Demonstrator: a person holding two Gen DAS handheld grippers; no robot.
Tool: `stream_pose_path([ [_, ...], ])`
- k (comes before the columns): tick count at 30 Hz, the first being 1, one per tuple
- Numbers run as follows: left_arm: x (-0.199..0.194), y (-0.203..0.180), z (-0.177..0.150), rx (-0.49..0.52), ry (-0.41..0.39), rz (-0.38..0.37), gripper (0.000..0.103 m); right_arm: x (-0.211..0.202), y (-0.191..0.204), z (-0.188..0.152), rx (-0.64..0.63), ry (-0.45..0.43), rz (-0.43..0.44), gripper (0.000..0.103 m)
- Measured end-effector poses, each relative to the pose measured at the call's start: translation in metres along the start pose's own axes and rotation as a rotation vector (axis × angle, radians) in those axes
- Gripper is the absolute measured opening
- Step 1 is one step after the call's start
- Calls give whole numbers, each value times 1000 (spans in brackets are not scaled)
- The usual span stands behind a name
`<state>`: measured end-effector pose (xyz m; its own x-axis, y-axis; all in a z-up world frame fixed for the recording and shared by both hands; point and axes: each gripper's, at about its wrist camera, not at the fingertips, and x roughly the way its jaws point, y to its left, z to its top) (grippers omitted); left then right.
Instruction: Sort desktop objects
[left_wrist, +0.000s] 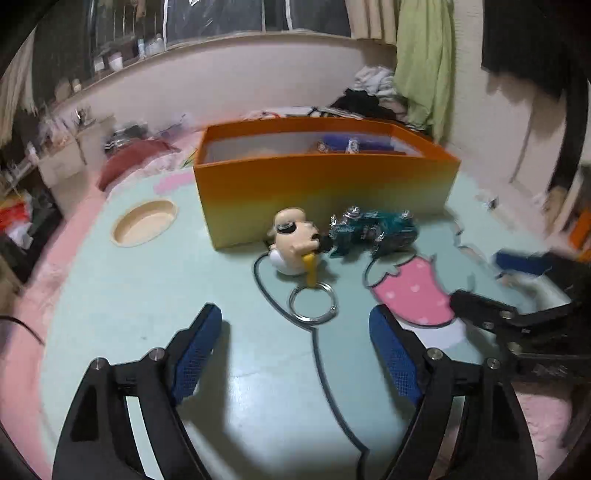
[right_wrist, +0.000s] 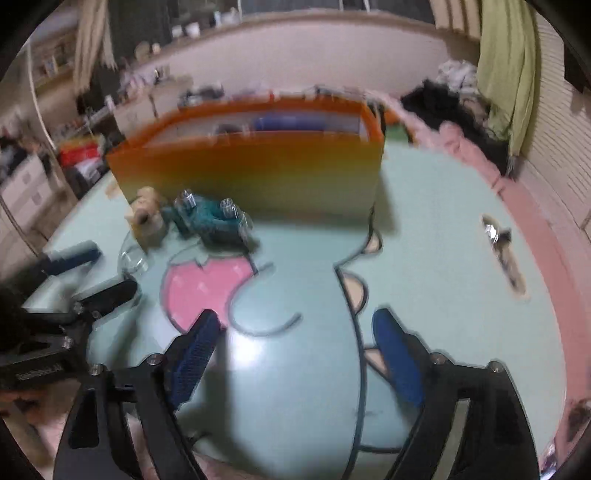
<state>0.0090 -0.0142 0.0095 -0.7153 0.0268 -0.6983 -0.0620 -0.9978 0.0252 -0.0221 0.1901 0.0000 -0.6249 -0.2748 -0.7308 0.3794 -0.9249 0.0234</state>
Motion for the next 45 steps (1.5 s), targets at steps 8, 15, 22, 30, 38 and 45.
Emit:
stream_pose_path([
  [8, -7, -6, -4, -10, -44, 100, 82, 0, -6, -8, -3, 0, 8, 100],
  [15, -2, -10, -5, 51, -69, 155, 82, 0, -4, -8, -3, 1, 8, 100],
  [22, -1, -9, -6, 51, -69, 151, 82, 0, -4, -8, -3, 1, 8, 100],
  [30, -1, -10, -8, 53, -71, 151, 82, 0, -4, -9, -4, 0, 8, 100],
  [38, 0, -10, -8, 47, -68, 133, 82, 0, -4, -11, -4, -1, 9, 100],
  [45, 8, 1, 13, -32, 15, -12, 82, -4, 0, -7, 7, -5, 21, 100],
])
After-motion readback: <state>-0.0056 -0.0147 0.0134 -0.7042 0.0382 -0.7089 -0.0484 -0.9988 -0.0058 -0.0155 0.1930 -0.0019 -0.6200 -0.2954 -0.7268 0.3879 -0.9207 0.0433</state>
